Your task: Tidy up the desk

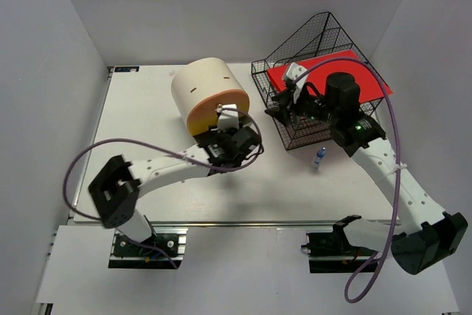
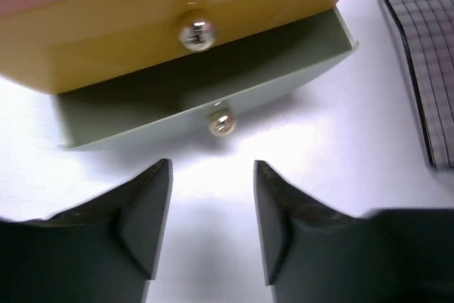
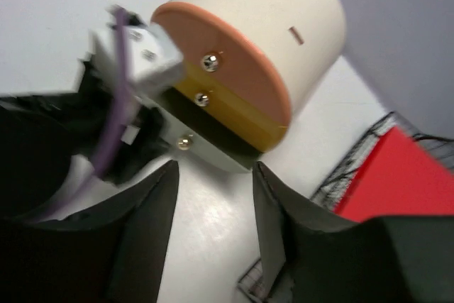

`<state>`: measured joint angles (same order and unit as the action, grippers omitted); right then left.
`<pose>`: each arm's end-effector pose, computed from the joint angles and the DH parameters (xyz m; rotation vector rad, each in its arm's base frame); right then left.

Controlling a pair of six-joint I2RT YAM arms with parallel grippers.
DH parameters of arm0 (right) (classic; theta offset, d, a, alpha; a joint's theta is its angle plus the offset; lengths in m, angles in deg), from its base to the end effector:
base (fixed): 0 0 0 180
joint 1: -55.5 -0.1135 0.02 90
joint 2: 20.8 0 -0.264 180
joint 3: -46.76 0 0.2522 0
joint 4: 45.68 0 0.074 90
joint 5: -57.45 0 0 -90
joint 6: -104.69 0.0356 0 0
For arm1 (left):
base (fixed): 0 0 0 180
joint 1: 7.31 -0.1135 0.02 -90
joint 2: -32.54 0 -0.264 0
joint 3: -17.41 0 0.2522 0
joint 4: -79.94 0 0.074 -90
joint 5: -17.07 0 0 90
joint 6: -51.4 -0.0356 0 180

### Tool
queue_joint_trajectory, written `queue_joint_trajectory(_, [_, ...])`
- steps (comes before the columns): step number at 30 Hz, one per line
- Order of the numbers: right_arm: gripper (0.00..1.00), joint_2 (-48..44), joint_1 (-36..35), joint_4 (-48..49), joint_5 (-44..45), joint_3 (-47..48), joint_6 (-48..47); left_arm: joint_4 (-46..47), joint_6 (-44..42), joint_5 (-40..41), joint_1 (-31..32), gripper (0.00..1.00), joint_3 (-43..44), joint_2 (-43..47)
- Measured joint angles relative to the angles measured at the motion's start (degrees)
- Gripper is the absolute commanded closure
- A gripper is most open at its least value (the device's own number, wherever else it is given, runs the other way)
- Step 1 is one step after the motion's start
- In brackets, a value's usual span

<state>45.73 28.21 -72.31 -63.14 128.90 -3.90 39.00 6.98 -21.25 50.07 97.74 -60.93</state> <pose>0.2232 0.1355 0.4035 -1.0324 1.4399 0.5793 0.2057 -0.2696 0.2419 -0.1106 2.0955 0.0995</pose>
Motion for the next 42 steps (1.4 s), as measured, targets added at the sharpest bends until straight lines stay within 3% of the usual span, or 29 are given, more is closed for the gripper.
queue_joint_trajectory(3, [0.68,-0.90,0.74,-2.82,0.94,3.54,-1.99,0.48,-2.10,-1.75,0.24,0.56,-6.10,10.45])
queue_joint_trajectory(4, [0.73,-1.20,0.94,-3.96,1.44,4.76,-2.54,1.25,-3.30,-2.58,0.24,0.72,-8.02,14.32])
queue_joint_trajectory(5, [0.81,-1.51,1.03,-4.76,1.81,5.79,-3.04,2.25,-4.87,-3.58,0.24,0.80,-10.03,18.69])
queue_joint_trajectory(7, [0.83,-2.03,1.07,-6.97,1.97,7.48,-4.44,3.80,-8.46,-6.25,0.13,0.95,-13.57,27.02])
queue_joint_trajectory(9, [0.81,-2.60,1.07,-9.75,1.88,8.66,-5.79,4.59,-12.35,-9.16,-0.22,0.96,-16.06,34.73])
queue_joint_trajectory(10, [0.79,-2.95,1.07,-11.37,1.75,8.96,-6.69,5.03,-14.27,-10.27,-0.28,0.95,-16.90,38.34])
queue_joint_trajectory(13, [0.65,-4.13,1.07,-17.00,1.25,9.09,-9.31,5.33,-19.04,-11.96,-0.33,0.73,-17.90,46.16])
queue_joint_trajectory(14, [0.56,-4.52,1.09,-19.21,1.31,9.09,-10.45,5.29,-19.50,-11.98,-0.33,0.53,-18.03,47.21])
queue_joint_trajectory(17, [0.50,-5.73,1.07,-25.18,2.97,9.01,-13.40,4.46,-24.00,-11.91,-0.33,0.29,-19.10,52.28])
queue_joint_trajectory(26, [0.38,-16.96,5.95,-34.10,11.13,-6.10,-15.91,2.82,-30.75,-11.58,-0.48,0.25,-24.22,61.92])
queue_joint_trajectory(31, [0.34,-17.92,10.12,-35.23,13.11,-12.39,-13.55,3.61,-32.24,-11.56,-0.55,0.25,-26.67,67.30])
queue_joint_trajectory(42, [0.22,-21.68,11.47,-33.09,26.32,-20.63,-8.79,3.82,-32.35,-11.56,-0.59,0.25,-27.96,67.63])
